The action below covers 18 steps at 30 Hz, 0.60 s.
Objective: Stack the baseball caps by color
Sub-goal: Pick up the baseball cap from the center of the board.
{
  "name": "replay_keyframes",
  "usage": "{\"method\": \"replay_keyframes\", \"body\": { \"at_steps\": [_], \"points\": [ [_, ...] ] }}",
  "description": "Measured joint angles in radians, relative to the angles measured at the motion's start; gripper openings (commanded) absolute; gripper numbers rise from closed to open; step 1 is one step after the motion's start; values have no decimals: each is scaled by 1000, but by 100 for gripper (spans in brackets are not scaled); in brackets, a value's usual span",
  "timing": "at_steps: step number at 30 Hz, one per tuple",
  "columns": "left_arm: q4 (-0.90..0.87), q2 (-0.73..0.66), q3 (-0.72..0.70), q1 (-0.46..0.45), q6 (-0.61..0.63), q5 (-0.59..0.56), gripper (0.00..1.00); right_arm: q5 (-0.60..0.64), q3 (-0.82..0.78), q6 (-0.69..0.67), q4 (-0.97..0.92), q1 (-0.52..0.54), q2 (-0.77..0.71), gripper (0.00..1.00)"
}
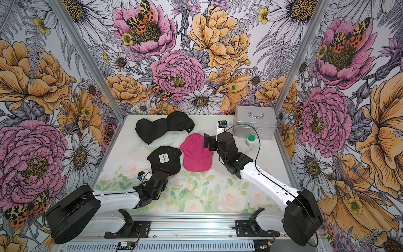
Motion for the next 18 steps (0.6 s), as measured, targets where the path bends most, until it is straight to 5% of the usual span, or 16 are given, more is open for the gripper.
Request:
{"method": "replay_keyframes", "body": {
  "at_steps": [8,13,18],
  "points": [
    [152,93,-28,89,79,-9,45,0,0,8,0,-1,-1,98],
    [294,163,-30,182,151,26,5,0,0,18,0,-3,-1,98],
    [491,223,-28,231,177,61,0,7,0,23,0,-3,-1,99]
  ]
}}
